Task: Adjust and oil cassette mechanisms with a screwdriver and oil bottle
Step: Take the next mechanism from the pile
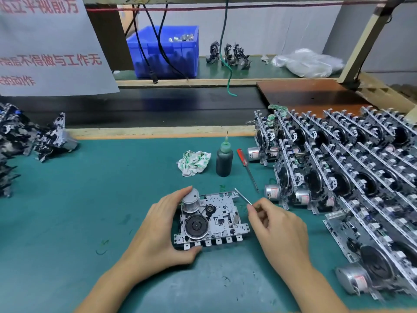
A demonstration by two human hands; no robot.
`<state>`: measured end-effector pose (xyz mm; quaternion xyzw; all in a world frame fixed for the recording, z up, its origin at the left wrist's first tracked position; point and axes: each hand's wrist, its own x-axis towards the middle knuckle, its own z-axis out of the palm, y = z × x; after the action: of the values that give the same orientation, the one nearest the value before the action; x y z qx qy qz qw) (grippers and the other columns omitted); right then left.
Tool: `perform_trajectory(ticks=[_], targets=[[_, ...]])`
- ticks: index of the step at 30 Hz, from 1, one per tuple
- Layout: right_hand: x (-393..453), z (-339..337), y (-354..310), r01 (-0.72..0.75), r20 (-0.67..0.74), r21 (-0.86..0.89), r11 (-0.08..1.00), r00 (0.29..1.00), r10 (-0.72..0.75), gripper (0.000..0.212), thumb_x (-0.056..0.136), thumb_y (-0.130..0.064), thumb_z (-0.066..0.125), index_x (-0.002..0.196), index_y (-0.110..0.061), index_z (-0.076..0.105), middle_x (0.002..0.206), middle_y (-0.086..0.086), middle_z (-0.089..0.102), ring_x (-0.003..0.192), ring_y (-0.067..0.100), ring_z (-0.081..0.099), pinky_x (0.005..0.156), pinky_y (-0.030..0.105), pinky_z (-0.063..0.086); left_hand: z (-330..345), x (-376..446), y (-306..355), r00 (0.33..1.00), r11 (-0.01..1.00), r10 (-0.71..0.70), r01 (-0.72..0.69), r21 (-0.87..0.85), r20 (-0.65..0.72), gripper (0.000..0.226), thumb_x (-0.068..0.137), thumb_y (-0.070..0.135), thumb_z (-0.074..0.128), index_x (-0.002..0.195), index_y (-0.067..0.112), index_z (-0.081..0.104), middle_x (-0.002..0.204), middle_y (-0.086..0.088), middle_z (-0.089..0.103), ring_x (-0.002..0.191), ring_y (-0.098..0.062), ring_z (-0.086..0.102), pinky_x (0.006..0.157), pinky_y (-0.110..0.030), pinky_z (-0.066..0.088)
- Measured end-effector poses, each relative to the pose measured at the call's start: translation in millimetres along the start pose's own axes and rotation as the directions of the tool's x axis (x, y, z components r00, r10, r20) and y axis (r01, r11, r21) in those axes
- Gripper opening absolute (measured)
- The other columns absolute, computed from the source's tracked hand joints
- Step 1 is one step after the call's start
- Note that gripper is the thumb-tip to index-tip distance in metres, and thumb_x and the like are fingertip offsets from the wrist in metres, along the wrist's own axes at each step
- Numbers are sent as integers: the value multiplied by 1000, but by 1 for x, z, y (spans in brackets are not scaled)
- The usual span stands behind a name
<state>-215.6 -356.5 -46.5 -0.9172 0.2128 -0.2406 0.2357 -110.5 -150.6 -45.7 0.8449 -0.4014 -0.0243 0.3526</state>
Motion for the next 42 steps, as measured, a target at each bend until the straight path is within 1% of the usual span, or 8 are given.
perform_trajectory(ticks=[8, 15, 19, 22, 27, 31, 36, 42], targets=[[3, -7, 4, -15, -111, 114, 993, 993, 28, 15, 85, -14, 65, 74, -19, 56, 65, -15, 48, 64, 12, 46, 58, 25, 29, 0, -2, -8, 999, 998, -35, 36, -53, 33, 111, 44, 75, 75, 135, 64, 13, 132, 47, 24, 123, 19, 26, 97, 2, 19], [2, -6, 5, -75, 64, -140, 987, 994, 84, 12, 91, -32, 56, 96, -21, 58, 94, -6, 59, 77, 20, 57, 60, 29, 33, 0, -2, -9, 1000, 1000, 9, -9, -11, 1, 114, 42, 79, 73, 137, 61, 12, 134, 42, 27, 125, 13, 31, 100, -15, 28], [2, -4, -6, -10, 194, -266, 964, 979, 63, 31, 98, -41, 42, 120, -28, 58, 109, -8, 55, 87, 19, 62, 66, 29, 36, 0, -5, -7, 995, 997, 62, -57, 59, -83, 77, 70, 81, 50, 136, 44, 34, 120, 23, 47, 109, 1, 46, 91, -18, 34], [7, 0, -12, 6, 248, -233, 972, 967, 53, 34, 99, -42, 39, 124, -30, 58, 105, -6, 53, 87, 20, 61, 71, 28, 42, 0, -6, -3, 977, 990, 61, -34, 136, -204, 58, 85, 72, 37, 112, 26, 60, 92, 12, 55, 85, -5, 50, 74, -22, 39], [23, 12, -25, 13, 360, -95, 995, 933, 22, 30, 100, -33, 42, 120, -28, 63, 99, 0, 56, 95, 22, 58, 81, 32, 43, 1, -10, 0, 947, 980, 34, 31, 197, -318, 31, 82, 52, 47, 82, 23, 60, 73, 13, 53, 69, -5, 47, 63, -27, 39], [33, 21, -43, 22, 405, 7, 1000, 914, -23, 31, 101, -30, 40, 117, -24, 66, 106, 2, 63, 102, 22, 55, 86, 32, 38, -7, -12, -7, 901, 991, -70, 113, 75, -429, 28, 83, 48, 47, 79, 22, 55, 74, 11, 55, 70, -9, 48, 62, -26, 38], [31, 25, -54, -7, 203, 118, 993, 979, -17, 26, 100, -32, 40, 111, -26, 62, 103, -7, 65, 93, 16, 58, 82, 35, 43, -10, -11, -14, 851, 978, -157, 203, 39, -502, 23, 88, 40, 61, 83, 19, 54, 77, 5, 57, 66, -10, 48, 60, -25, 34], [23, 31, -44, 47, 290, 97, 994, 954, -73, 27, 100, -24, 39, 118, -34, 57, 94, -18, 43, 94, 3, 40, 78, 25, 33, -11, -8, -16, 854, 972, -189, 232, 30, -484, 33, 85, 49, 54, 94, 18, 56, 87, 8, 54, 81, -20, 52, 68, -27, 35]])
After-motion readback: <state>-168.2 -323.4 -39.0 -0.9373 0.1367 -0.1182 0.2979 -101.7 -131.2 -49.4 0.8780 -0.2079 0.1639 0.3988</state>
